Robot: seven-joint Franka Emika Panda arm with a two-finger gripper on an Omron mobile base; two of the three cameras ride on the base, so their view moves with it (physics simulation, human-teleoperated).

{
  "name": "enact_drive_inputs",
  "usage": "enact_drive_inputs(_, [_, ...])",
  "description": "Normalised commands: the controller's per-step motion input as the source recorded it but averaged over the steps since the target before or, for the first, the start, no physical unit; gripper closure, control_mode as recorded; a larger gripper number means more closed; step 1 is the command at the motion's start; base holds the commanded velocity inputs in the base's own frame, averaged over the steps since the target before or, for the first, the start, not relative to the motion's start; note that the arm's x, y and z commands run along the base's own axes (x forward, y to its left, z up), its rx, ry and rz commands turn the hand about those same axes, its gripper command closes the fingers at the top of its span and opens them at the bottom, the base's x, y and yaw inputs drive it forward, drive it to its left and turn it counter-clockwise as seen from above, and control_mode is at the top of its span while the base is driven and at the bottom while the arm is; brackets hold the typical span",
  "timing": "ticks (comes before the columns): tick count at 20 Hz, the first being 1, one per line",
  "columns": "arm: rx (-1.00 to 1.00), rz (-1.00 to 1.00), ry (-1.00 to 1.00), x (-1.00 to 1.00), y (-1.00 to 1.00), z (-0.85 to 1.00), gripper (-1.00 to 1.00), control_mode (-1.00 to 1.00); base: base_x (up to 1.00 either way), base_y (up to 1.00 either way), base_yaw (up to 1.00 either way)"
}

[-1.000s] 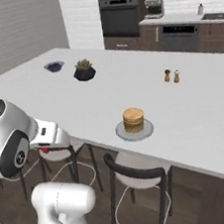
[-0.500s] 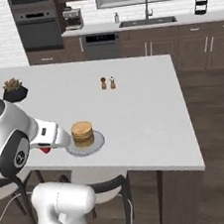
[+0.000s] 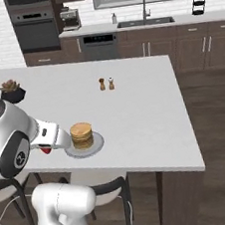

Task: Take the strawberry from the fridge and place it on top of the pancake, located on the dining counter.

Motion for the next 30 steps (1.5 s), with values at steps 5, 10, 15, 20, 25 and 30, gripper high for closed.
enact_drive_inputs(5, [0.00,0.00,0.00,0.00,0.00,0.00,1.00,1.00,0.21,0.53,0.00])
enact_drive_inputs(10, [0.00,0.00,0.00,0.00,0.00,0.00,1.00,1.00,0.12,0.56,0.00])
enact_drive_inputs(15, [0.00,0.00,0.00,0.00,0.00,0.00,1.00,1.00,0.19,0.24,-0.01])
enact_drive_inputs(20, [0.00,0.00,0.00,0.00,0.00,0.00,1.00,1.00,0.70,-0.24,-0.08])
enact_drive_inputs(25, [0.00,0.00,0.00,0.00,0.00,0.00,1.00,1.00,0.90,-0.07,-0.06])
enact_drive_inputs(30, [0.00,0.00,0.00,0.00,0.00,0.00,1.00,1.00,0.67,0.00,-0.03])
